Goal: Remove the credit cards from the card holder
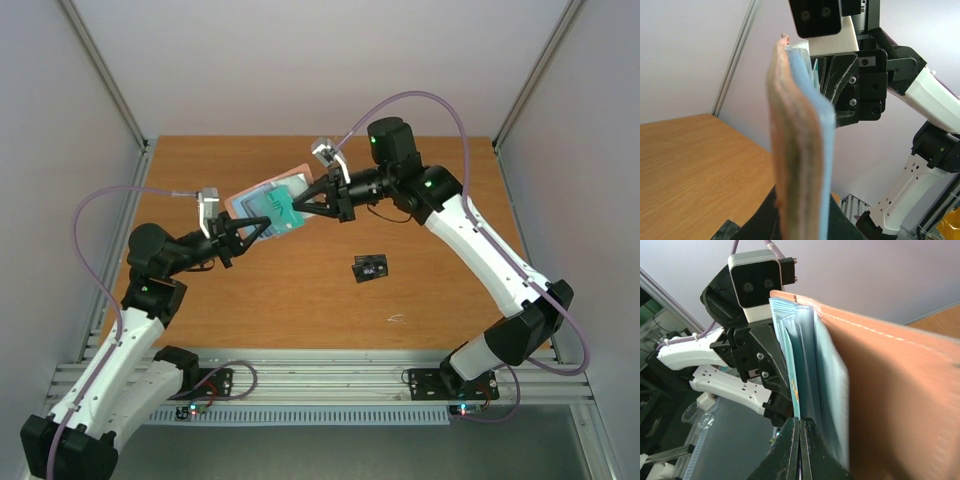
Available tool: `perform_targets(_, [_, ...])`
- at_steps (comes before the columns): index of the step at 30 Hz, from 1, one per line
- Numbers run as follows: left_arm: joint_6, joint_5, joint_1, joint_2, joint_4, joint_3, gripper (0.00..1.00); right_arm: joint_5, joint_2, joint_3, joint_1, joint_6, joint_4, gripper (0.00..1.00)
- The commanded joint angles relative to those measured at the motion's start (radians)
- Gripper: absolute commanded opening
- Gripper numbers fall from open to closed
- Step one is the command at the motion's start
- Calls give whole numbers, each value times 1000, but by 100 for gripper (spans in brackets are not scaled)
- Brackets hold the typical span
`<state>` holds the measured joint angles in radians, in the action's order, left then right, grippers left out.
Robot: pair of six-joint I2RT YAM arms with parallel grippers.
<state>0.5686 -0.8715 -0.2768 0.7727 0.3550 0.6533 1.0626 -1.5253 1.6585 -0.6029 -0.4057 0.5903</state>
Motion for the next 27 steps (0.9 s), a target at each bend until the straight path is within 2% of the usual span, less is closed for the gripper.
perform_targets(1, [-18, 24, 11, -14, 24, -8, 8, 3, 37, 41, 69, -40, 65, 1])
perform_targets(6, [-19, 32, 11, -20, 13, -12, 7, 11, 46, 62, 130, -54, 112, 1])
perform_targets(9, [-24, 67, 11, -23, -20, -13, 2, -24, 43, 108, 142, -134, 221, 1])
perform_targets(12, [-46, 271, 10, -30, -169, -4, 1, -133, 7, 194, 148, -295, 440, 1])
perform_targets(15, [-70, 608, 13, -31, -309, -3, 4, -389, -73, 255, 110, -437, 692, 1])
perform_targets(16, [-86, 690, 14, -31, -340, -7, 4, -501, -104, 251, 80, -480, 755, 1])
perform_targets(19, [-139, 845, 19, -29, -408, -12, 4, -668, -151, 168, -16, -591, 828, 1])
perform_targets(22, [-164, 868, 21, -29, -417, -18, 4, -723, -216, 102, -79, -662, 807, 1])
perform_targets(27, [-155, 843, 22, -36, -414, -25, 4, -809, -401, 166, -153, -743, 844, 1])
